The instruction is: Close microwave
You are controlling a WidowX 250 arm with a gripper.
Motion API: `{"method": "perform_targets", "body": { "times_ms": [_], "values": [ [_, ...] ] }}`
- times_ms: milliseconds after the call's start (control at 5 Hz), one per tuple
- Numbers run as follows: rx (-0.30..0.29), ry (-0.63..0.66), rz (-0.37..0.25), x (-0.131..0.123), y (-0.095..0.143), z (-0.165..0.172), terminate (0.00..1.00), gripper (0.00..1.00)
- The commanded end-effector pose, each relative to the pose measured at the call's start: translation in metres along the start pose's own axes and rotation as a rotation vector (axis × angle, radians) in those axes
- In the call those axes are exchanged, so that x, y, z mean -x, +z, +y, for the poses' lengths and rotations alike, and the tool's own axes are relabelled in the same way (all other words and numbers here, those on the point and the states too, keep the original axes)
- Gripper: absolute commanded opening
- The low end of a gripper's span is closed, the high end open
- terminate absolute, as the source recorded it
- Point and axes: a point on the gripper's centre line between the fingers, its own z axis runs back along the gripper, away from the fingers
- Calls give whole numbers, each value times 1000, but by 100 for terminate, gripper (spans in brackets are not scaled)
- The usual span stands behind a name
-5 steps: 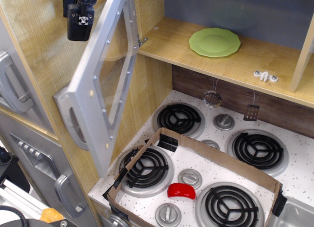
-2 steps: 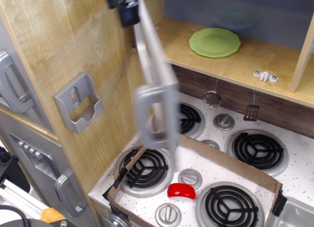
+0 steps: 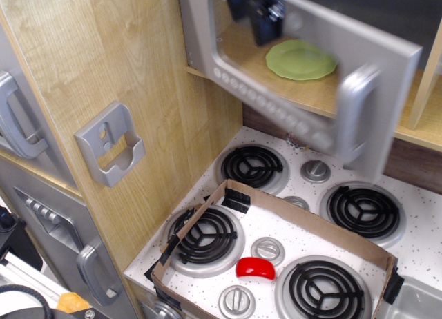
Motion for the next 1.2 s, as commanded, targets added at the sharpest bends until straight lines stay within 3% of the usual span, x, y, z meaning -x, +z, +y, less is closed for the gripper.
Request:
{"method": "perform_targets", "body": {
  "times_ms": [0, 400, 800, 1000],
  "values": [
    [-37, -19, -76, -36, 12, 5, 0, 100],
    [-113, -69, -198, -46, 22, 7, 0, 100],
    [-154, -64, -239, -53, 29, 6, 0, 100],
    [-144, -19, -209, -53, 31, 1, 0, 100]
  ]
}}
